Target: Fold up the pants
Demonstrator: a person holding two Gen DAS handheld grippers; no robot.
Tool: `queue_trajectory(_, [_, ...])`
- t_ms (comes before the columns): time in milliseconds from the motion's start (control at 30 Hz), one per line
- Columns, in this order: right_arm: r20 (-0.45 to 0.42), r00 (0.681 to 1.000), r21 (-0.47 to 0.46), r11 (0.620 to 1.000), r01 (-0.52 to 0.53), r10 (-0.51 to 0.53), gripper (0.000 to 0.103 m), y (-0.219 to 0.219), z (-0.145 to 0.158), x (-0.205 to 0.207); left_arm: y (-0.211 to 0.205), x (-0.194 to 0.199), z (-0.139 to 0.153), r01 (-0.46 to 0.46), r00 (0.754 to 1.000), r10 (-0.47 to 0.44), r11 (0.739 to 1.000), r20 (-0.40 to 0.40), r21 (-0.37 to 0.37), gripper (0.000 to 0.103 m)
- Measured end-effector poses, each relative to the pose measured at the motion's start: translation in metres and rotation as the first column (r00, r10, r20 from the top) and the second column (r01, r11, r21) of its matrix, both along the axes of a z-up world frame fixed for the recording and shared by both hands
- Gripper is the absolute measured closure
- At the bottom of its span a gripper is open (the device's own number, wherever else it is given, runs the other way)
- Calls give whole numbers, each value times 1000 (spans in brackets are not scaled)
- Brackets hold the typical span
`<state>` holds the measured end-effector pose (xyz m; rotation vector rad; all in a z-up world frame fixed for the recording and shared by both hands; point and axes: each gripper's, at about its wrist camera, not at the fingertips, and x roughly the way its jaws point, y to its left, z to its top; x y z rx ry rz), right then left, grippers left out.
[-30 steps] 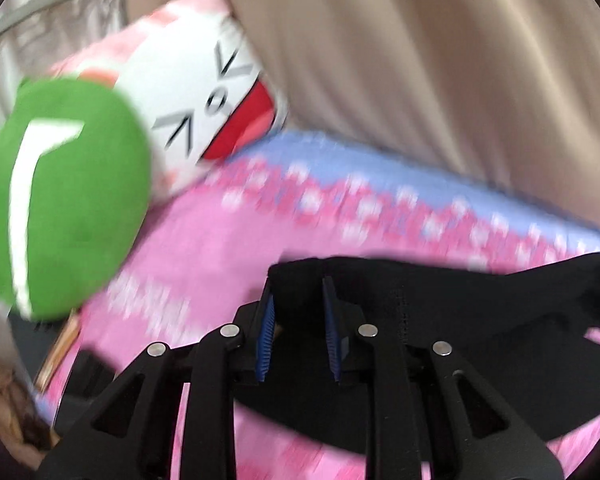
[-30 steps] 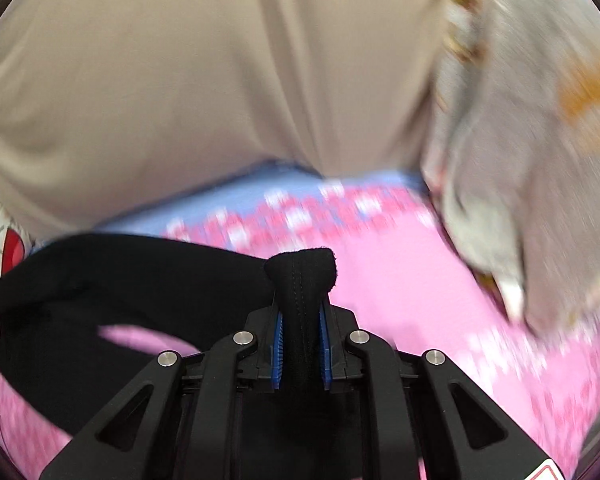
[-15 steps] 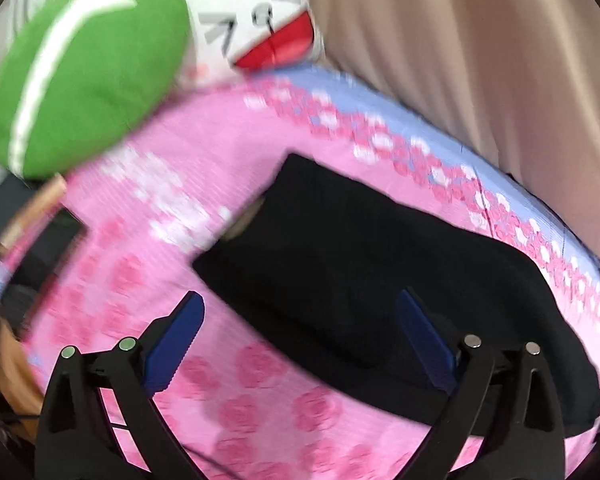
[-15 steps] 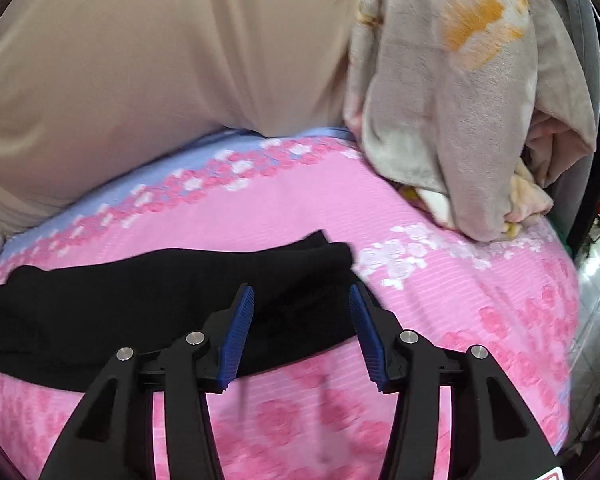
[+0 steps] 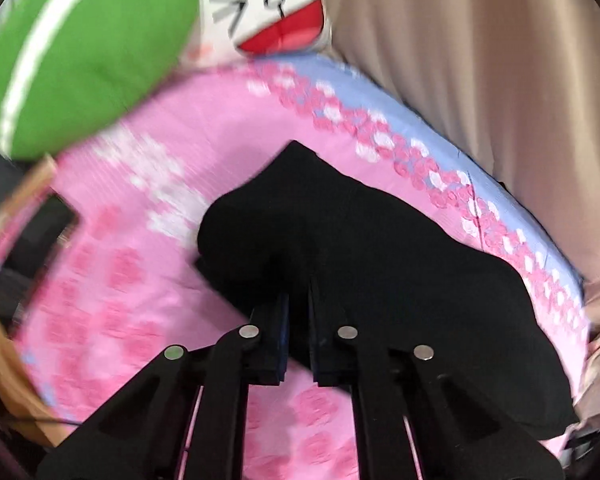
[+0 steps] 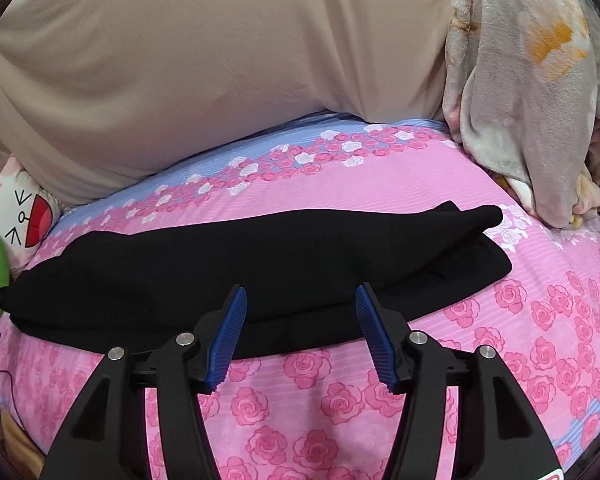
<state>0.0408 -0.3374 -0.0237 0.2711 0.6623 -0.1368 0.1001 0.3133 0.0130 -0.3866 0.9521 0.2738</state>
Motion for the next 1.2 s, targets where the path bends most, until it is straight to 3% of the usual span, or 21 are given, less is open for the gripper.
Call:
queue_trajectory(133, [-86, 994, 5, 998, 63, -62, 37, -14, -27, 6, -4, 11, -53, 19, 981, 2, 994, -193, 107, 87])
queue_trajectory(233, [-97, 989, 82, 989, 123, -115, 37, -38, -32, 0, -22, -9, -40, -7, 991, 33, 982, -131, 188, 78])
queue_trajectory(267, [-89, 988, 101, 986, 133, -124, 37, -46, -31, -3, -31, -20, -27, -35, 994, 58, 972, -92, 234, 65])
queue_trajectory(300, [-77, 989, 129, 982, 139, -130, 37, -57, -29, -4, -38, -26, -19, -44, 996, 62, 966, -63, 256, 44])
queue_trajectory(367, [-74, 988, 176, 974, 144, -133, 37, -72, -27, 2, -54, -39, -1, -57, 998, 56, 957, 9, 284, 32])
queue_trajectory(467, [-87, 986, 278, 947, 164, -146, 36, -102, -32, 24, -95, -48, 17, -19, 997, -7, 941, 75, 338, 32])
queue_trajectory(533, [-100, 985, 359, 918, 167, -140, 38, -123, -42, 50, -114, -46, 21, 18, 995, -47, 946, 83, 325, 29])
queue_trajectory(567, [-104, 986, 360, 919, 163, -134, 58, -128, -43, 61, -124, -45, 22, 45, 994, -74, 949, 82, 312, 26])
queue_trajectory(600, [-121, 984, 344, 924, 168, -134, 95, -132, -45, 75, -137, -42, 21, 78, 992, -106, 949, 76, 307, 26])
queue_trajectory(633, [-145, 981, 320, 932, 173, -132, 98, -135, -41, 89, -146, -39, 18, 96, 990, -123, 945, 67, 312, 26])
queue_trajectory(700, [-28, 994, 363, 925, 110, -107, 98, -134, -10, 87, -161, -35, 16, 126, 988, -149, 940, 48, 318, 26])
queue_trajectory(733, [72, 994, 348, 936, 53, -84, 98, -128, 18, 73, -164, -35, 16, 132, 987, -155, 939, 47, 318, 26])
queue_trajectory(800, [192, 979, 273, 962, 11, -65, 99, -119, 50, 45, -169, -37, 13, 137, 986, -161, 937, 49, 320, 19])
queue_trajectory(833, [196, 977, 229, 973, 36, -82, 99, -122, 48, 35, -171, -36, 10, 142, 985, -166, 935, 47, 324, 19])
queue_trajectory(867, [126, 986, 212, 974, 83, -112, 99, -132, 32, 37, -174, -34, 4, 153, 984, -172, 933, 33, 327, 19])
queue_trajectory(933, [-103, 982, 254, 951, 178, -156, 99, -159, -32, 52, -177, -26, -10, 167, 985, -174, 931, -8, 324, 19])
queue_trajectory(1000, [-195, 965, 242, 945, 221, -175, 99, -165, -63, 54, -179, -15, -21, 178, 984, -174, 930, -43, 323, 19])
queue_trajectory(1067, [-158, 970, 269, 937, 222, -185, 96, -164, -66, 45, -179, -10, -28, 174, 985, -166, 925, -53, 338, 19])
queue_trajectory(1100, [-159, 967, 264, 936, 234, -197, 90, -163, -63, 42, -178, -8, -31, 166, 986, -154, 925, -61, 341, 19])
queue_trajectory(1200, [-153, 940, 131, 937, 325, -304, 79, -153, -41, 24, -165, -4, -38, 144, 989, -128, 934, -68, 327, 19])
